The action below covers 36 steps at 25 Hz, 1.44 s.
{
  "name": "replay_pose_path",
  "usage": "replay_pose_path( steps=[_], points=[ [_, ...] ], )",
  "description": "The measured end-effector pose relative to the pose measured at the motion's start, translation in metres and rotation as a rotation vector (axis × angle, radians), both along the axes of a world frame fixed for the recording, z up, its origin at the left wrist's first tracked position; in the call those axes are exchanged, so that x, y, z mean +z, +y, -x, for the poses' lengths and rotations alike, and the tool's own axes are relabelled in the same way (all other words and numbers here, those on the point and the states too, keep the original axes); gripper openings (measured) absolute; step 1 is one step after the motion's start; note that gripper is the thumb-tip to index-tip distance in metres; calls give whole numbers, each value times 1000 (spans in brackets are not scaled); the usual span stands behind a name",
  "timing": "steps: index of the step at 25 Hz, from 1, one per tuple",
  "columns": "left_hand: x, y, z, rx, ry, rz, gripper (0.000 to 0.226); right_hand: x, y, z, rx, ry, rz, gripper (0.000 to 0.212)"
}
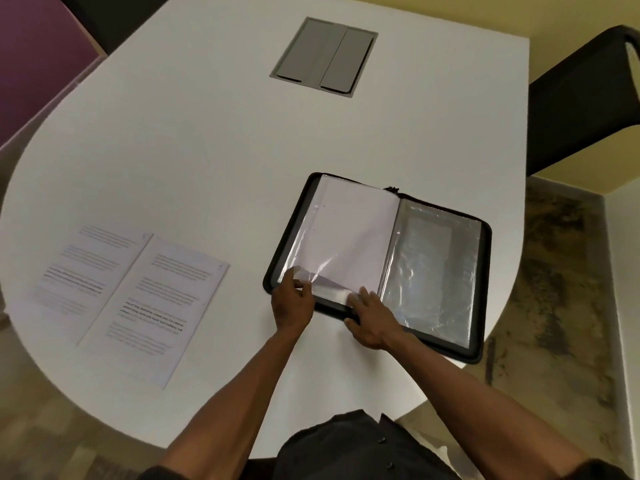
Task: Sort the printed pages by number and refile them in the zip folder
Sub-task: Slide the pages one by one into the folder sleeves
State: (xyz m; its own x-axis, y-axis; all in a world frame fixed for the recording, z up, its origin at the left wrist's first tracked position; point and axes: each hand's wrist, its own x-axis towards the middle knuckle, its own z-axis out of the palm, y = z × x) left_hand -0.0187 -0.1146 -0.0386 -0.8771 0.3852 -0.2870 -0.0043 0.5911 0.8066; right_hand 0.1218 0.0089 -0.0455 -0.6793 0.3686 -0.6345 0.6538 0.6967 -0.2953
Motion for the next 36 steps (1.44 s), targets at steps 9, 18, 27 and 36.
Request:
replay_pose_path(
  steps=[9, 18, 27, 36],
  points=[
    [-1, -30, 16, 106, 34, 42, 38, 17, -1, -9, 58, 75, 56, 74],
    [38, -69, -12, -63, 202, 87, 64, 57, 20, -4, -36, 323, -153, 98],
    [64, -152, -23, -244, 412, 817, 83, 63, -33, 32, 17, 418, -119, 98],
    [33, -232, 26, -171, 257, 698, 83, 33, -125, 74, 133, 431, -98, 95]
  ],
)
